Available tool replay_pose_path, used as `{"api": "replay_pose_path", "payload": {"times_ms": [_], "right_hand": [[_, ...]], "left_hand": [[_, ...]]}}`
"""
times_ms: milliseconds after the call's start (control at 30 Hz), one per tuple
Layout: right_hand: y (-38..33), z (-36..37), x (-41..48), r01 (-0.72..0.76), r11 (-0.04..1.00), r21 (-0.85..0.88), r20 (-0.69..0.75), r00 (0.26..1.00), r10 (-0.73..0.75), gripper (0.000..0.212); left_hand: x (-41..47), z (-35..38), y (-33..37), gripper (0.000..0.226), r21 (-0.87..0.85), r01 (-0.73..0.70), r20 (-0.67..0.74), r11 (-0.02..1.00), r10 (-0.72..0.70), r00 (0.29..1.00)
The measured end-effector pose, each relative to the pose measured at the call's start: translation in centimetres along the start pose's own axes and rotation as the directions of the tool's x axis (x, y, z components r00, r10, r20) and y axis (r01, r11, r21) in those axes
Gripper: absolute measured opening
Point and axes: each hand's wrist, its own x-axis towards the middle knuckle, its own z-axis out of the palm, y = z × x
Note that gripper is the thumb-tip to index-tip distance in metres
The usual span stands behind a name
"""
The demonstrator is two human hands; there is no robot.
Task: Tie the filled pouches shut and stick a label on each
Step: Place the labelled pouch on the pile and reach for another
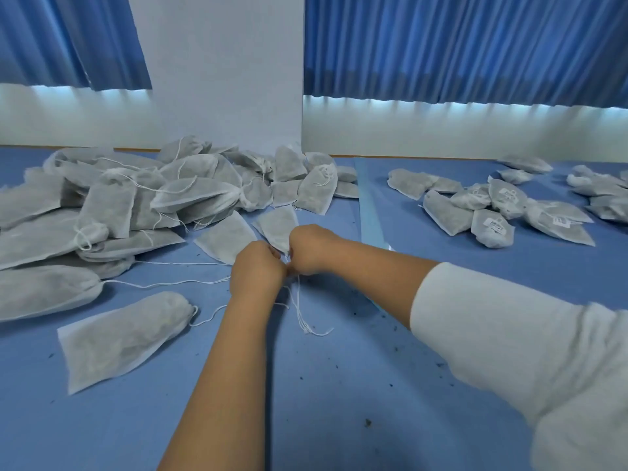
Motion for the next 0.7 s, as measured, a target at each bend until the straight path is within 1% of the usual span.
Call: {"api": "replay_pose_path", "payload": {"times_ms": [100, 200, 333, 367, 400, 433, 467, 500, 567, 600, 700], "right_hand": [[-0.6, 0.7, 0.9, -0.042, 0.999, 0.020, -0.057, 0.997, 0.044, 0.035], [-0.5, 1.0, 1.3, -0.066, 0.998, 0.012, -0.073, 0.995, 0.067, 0.035], [-0.4, 1.1, 1.4, -0.027, 0.996, -0.088, -0.009, 1.000, 0.027, 0.035], [-0.4, 0.9, 1.3, -0.011, 0.997, -0.080, 0.010, 1.000, 0.011, 0.035], [-0.2, 0.5, 1.2, 0.002, 0.999, -0.038, 0.020, 1.000, -0.001, 0.035], [0.1, -0.1, 1.1, 0.001, 0.999, 0.052, 0.026, 1.000, -0.002, 0.034], [0.5, -0.8, 1.0, -0.010, 0.982, 0.188, 0.031, 1.000, 0.004, 0.033], [1.0, -1.5, 0.7, -0.016, 0.939, 0.342, 0.031, 1.000, 0.006, 0.032], [2.2, -2.9, -0.3, -0.029, 0.789, 0.613, 0.037, 0.999, 0.008, 0.035], [2.9, -3.6, -0.8, -0.034, 0.708, 0.705, 0.039, 0.999, 0.008, 0.033], [4.4, -5.2, -2.3, -0.061, 0.541, 0.839, 0.053, 0.998, 0.030, 0.026]], "left_hand": [[0.1, 0.1, 0.1, 0.019, 0.000, 0.000, 0.012, 1.000, 0.000, 1.000], [0.2, 0.2, 0.1, 0.019, -0.018, -0.017, 0.013, 1.000, 0.017, 1.000], [-0.1, 0.2, 0.4, 0.022, -0.010, -0.132, 0.003, 0.991, 0.132, 0.991], [-0.1, 0.1, 0.5, 0.025, -0.015, -0.160, 0.007, 0.987, 0.160, 0.987], [-0.1, 0.0, 0.5, 0.029, -0.027, -0.189, 0.006, 0.982, 0.190, 0.982], [-0.2, -0.1, 0.5, 0.032, -0.043, -0.223, -0.002, 0.974, 0.224, 0.975], [-0.2, -0.2, 0.5, 0.034, -0.062, -0.261, -0.015, 0.963, 0.260, 0.965], [-0.3, -0.3, 0.6, 0.033, -0.085, -0.299, -0.036, 0.951, 0.297, 0.954], [-0.3, -0.5, 1.0, 0.024, -0.116, -0.371, -0.088, 0.922, 0.362, 0.928], [-0.3, -0.5, 1.2, 0.021, -0.106, -0.405, -0.115, 0.908, 0.393, 0.912], [-0.4, -0.6, 1.8, 0.013, -0.056, -0.462, -0.188, 0.885, 0.445, 0.876]]}}
